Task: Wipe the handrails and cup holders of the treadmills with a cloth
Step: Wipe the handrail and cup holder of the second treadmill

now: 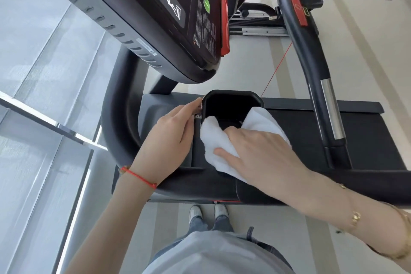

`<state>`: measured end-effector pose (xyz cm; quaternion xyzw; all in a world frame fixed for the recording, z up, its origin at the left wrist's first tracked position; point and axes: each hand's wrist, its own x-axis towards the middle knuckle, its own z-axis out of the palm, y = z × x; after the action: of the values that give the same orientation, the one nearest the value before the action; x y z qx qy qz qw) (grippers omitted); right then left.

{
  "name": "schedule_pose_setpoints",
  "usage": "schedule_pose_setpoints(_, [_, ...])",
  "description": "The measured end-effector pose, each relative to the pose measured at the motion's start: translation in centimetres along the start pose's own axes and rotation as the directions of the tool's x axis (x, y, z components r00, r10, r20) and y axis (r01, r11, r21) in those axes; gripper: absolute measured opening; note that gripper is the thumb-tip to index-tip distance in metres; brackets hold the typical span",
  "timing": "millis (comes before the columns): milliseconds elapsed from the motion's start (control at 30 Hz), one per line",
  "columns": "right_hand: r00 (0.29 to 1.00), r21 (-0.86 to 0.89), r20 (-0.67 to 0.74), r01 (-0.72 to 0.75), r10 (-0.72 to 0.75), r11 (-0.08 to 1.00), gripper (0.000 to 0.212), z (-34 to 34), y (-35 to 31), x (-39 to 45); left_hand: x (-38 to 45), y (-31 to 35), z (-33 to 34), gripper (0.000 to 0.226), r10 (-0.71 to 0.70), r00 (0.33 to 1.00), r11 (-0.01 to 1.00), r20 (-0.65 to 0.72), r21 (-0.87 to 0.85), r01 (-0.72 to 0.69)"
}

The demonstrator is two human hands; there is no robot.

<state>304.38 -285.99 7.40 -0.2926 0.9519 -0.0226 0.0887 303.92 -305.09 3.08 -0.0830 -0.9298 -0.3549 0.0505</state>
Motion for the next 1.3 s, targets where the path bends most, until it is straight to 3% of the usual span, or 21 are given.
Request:
schedule_pose_setpoints(133, [0.991, 0.035, -0.093, -0.095, 0.098, 0.995, 0.058, 1.6, -2.7, 2.7, -0.9, -0.2, -1.2, 0.045, 0.022, 0.999, 0.998, 0.047, 0.053, -0.025])
schedule_pose_setpoints(233, [0.952, 0.063, -0.203, -0.221, 0.229, 0.973, 0.038, 1.2, -3.6, 3.4, -1.3, -0.6, -1.7, 0.045, 0.048, 0.998, 0.993, 0.037, 0.105, -0.052])
schedule_pose_setpoints(300, [0.915, 0.199, -0.240, -0.282, 0.325, 0.939, 0.029, 0.6, -3.8, 4.3, -1.5, -0.8, -1.8, 0.044, 0.046, 0.999, 0.994, 0.023, 0.094, -0.048])
schedule_pose_setpoints(367, [0.907, 0.375, -0.183, -0.292, 0.379, 0.880, 0.027, 0.1, -3.5, 6.1, -1.7, -0.7, -1.8, 0.044, 0.047, 0.999, 0.996, 0.012, 0.074, -0.048])
schedule_pose_setpoints(467, [0.922, 0.475, -0.142, -0.257, 0.361, 0.842, 0.028, -0.1, -3.1, 7.7, -1.6, -0.6, -1.8, 0.044, 0.050, 0.999, 0.997, 0.007, 0.060, -0.050])
schedule_pose_setpoints(600, [0.944, 0.453, -0.150, -0.198, 0.293, 0.869, 0.040, 0.9, -3.1, 5.2, -1.7, 0.0, -1.8, 0.046, 0.051, 0.998, 0.998, 0.042, 0.039, -0.052])
schedule_pose_setpoints(733, [0.981, 0.247, -0.152, -0.077, 0.117, 0.966, 0.050, 0.9, -1.5, 2.2, -2.1, 0.8, -1.8, 0.055, 0.078, 0.984, 0.996, 0.157, 0.028, -0.083])
schedule_pose_setpoints(833, [0.994, 0.079, -0.095, 0.067, -0.059, 0.995, 0.047, 0.6, 0.1, 0.9, -2.5, 1.3, -1.4, 0.074, 0.091, 0.965, 0.993, 0.246, 0.044, -0.105])
schedule_pose_setpoints(933, [0.992, 0.275, -0.018, 0.124, -0.124, 0.953, 0.046, 0.1, 1.8, -0.2, -2.7, 1.7, -1.0, 0.089, 0.079, 0.950, 0.995, 0.301, 0.031, -0.093])
schedule_pose_setpoints(967, [0.988, 0.304, -0.047, 0.154, -0.147, 0.940, 0.044, 0.0, 2.2, -0.6, -2.7, 1.5, -1.1, 0.092, 0.077, 0.946, 0.996, 0.314, 0.022, -0.088])
schedule_pose_setpoints(1100, [0.919, 0.072, -0.252, 0.329, -0.303, 0.941, 0.031, -0.5, 2.6, -2.0, -2.0, 0.8, -1.7, 0.084, 0.032, 0.945, 0.999, 0.326, -0.017, -0.028])
schedule_pose_setpoints(1200, [0.944, 0.146, -0.277, 0.223, -0.176, 0.964, 0.038, 0.0, 4.0, -3.2, -1.2, 1.0, -0.9, 0.061, 0.001, 0.974, 1.000, 0.226, -0.011, 0.002])
schedule_pose_setpoints(1300, [0.981, 0.302, -0.189, 0.021, 0.038, 0.953, 0.058, 0.6, 5.0, -3.9, -0.3, 1.3, 0.0, 0.063, -0.007, 0.989, 0.997, 0.147, 0.072, -0.004])
